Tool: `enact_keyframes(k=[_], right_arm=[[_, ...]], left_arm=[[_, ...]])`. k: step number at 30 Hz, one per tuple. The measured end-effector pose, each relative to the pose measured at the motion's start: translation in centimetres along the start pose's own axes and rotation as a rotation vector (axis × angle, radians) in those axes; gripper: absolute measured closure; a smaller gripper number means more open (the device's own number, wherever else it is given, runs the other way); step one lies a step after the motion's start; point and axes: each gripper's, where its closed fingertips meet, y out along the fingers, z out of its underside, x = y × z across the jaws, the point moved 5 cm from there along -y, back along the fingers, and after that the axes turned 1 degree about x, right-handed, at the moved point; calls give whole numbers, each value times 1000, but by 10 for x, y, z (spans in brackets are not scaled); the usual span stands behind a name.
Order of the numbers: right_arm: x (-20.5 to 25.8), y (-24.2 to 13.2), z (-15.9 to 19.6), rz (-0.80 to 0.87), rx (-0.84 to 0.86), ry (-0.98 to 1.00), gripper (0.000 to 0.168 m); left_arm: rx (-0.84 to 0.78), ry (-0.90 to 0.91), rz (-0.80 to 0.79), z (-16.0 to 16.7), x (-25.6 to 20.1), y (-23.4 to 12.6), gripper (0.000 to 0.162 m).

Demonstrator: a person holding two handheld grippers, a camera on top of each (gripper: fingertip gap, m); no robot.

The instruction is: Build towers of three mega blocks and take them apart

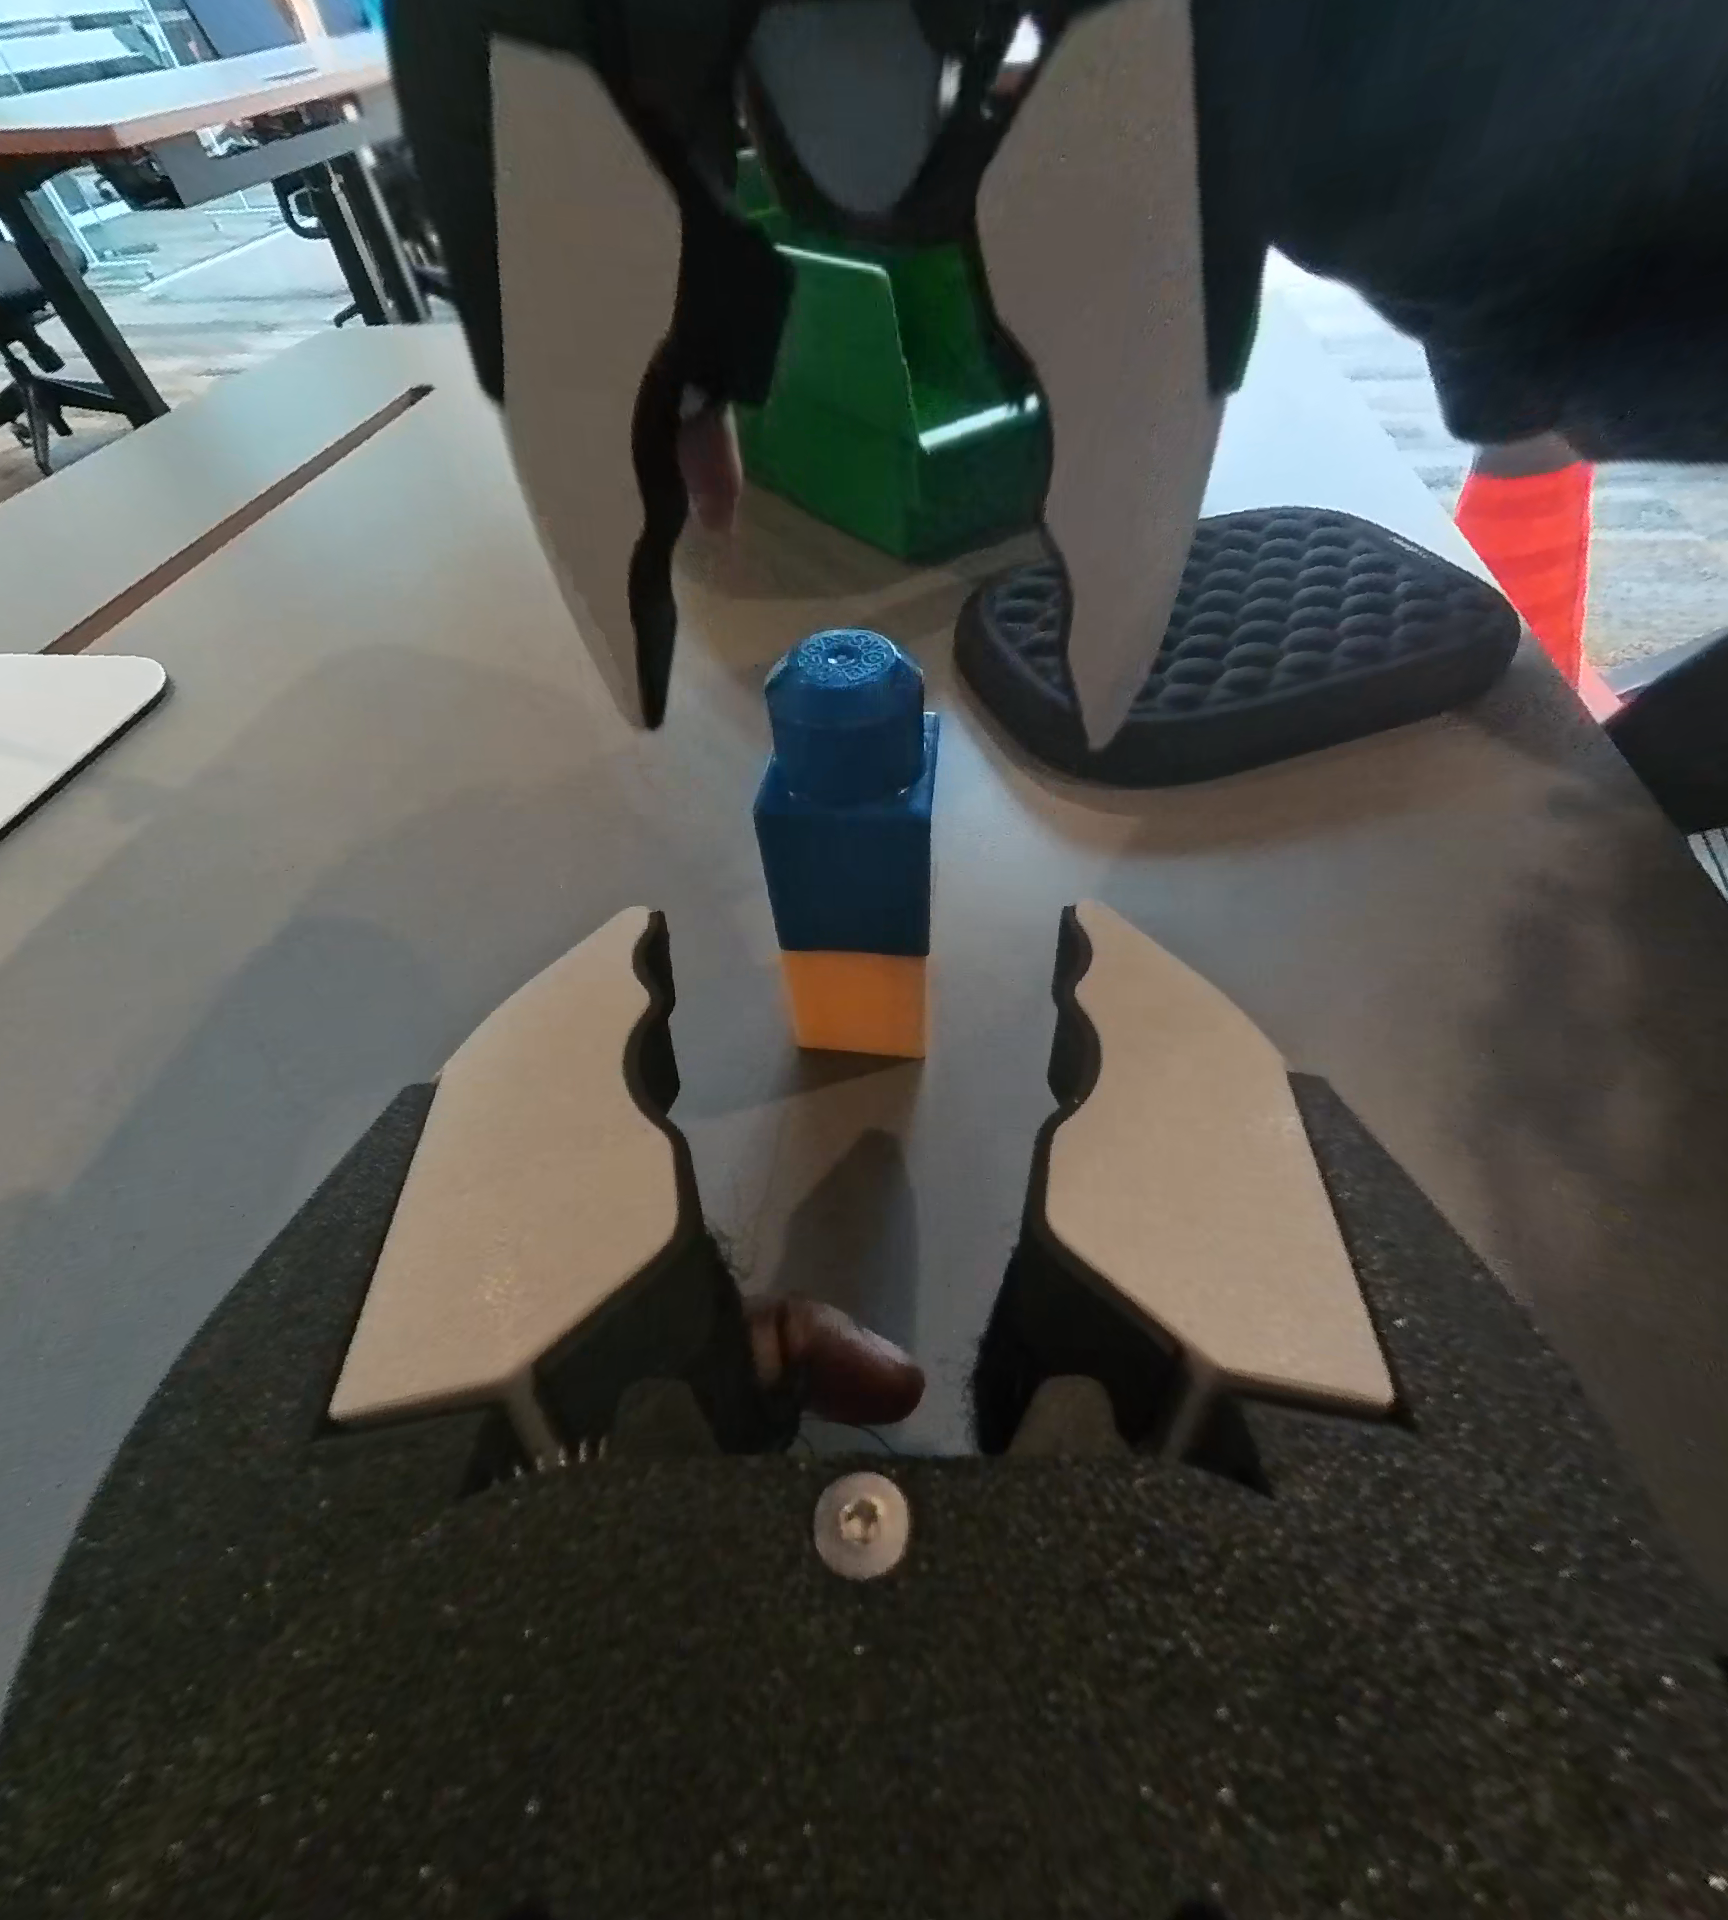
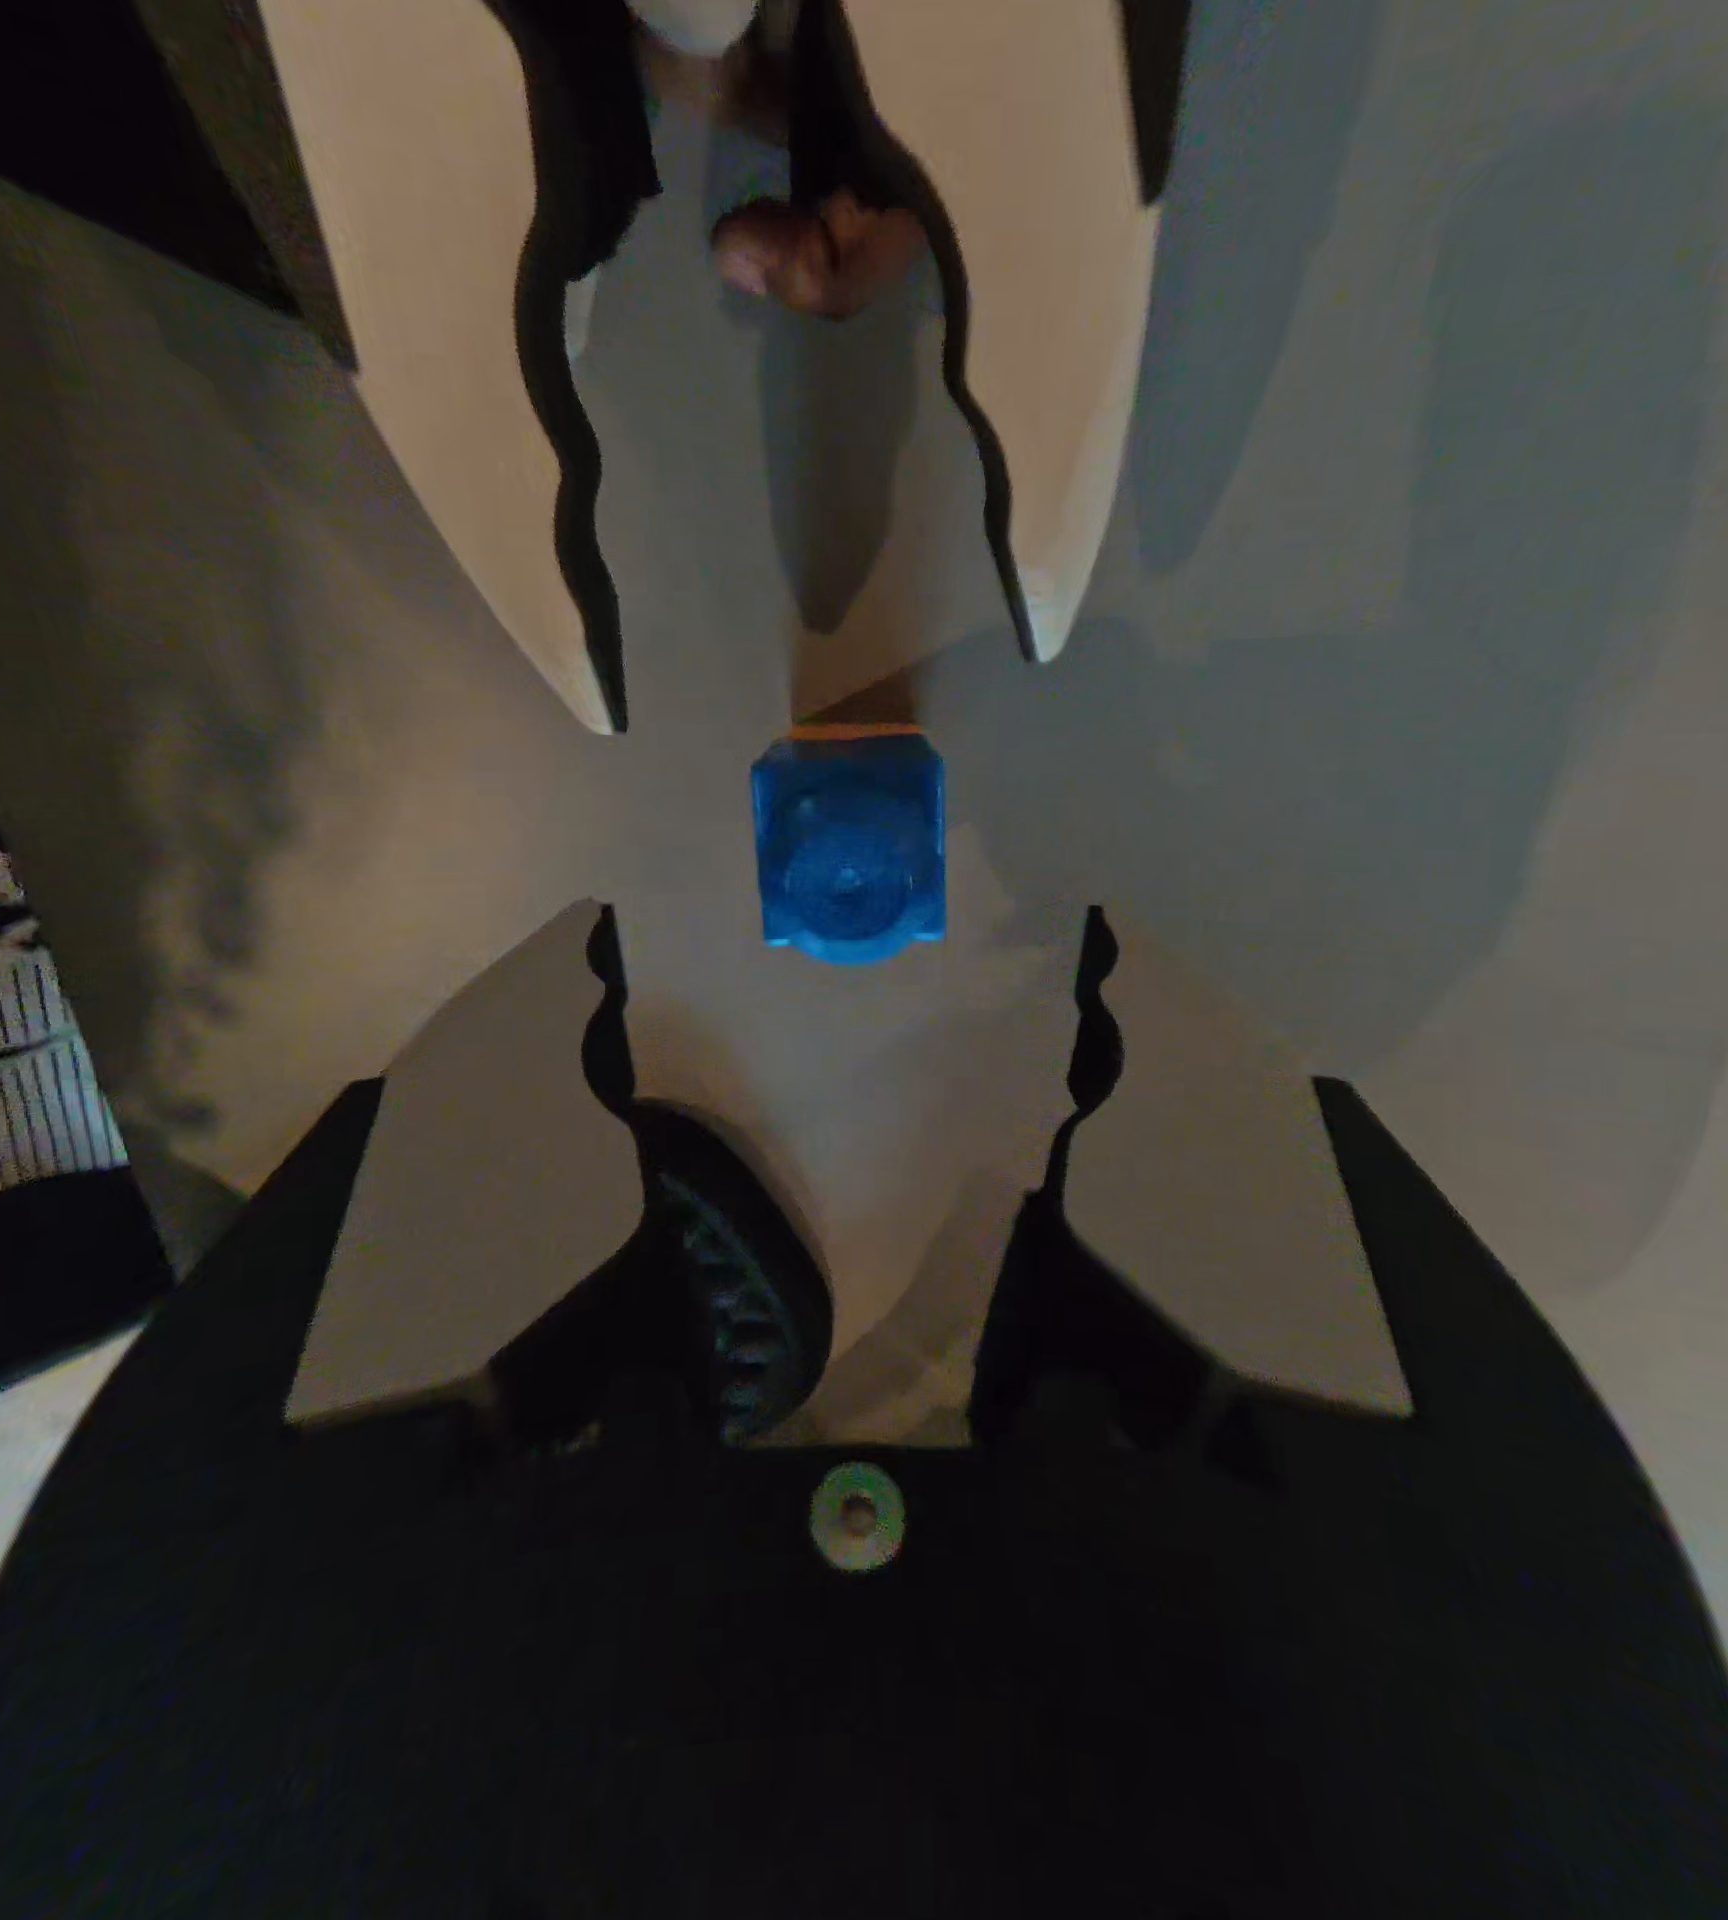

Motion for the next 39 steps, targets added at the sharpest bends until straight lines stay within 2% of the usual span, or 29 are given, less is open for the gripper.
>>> enact_keyframes(k=[1, 8, 14, 20, 25, 28, 31, 34, 39], right_arm=[[1, -6, 2, 10, -59, 19, 82], [4, -45, 25, 107, -663, 130, 66], [8, -48, 41, 212, -997, 113, 64], [0, -50, 49, 453, -1321, 95, 29], [-8, -51, 58, 575, -1349, 141, 28], [-8, -53, 61, 552, -1379, 164, 31], [-9, -51, 62, 547, -1371, 171, 33], [-10, -49, 62, 564, -1339, 162, 33], [-7, -50, 60, 558, -1339, 150, 33]], left_arm=[[-1, 2, -2, 0, 0, 0, 92], [4, 9, -6, 0, 0, 0, 92], [-11, -7, -10, -1, 2, -1, 92], [-20, -5, -22, -2, 2, -2, 92], [-46, 2, -53, -4, 4, -4, 92], [-61, -5, -73, -12, 4, -9, 91], [-59, 17, -181, -31, 8, -22, 89], [-16, 25, -344, -55, 7, -54, 91], [144, 19, -470, -77, -16, -137, 93]])
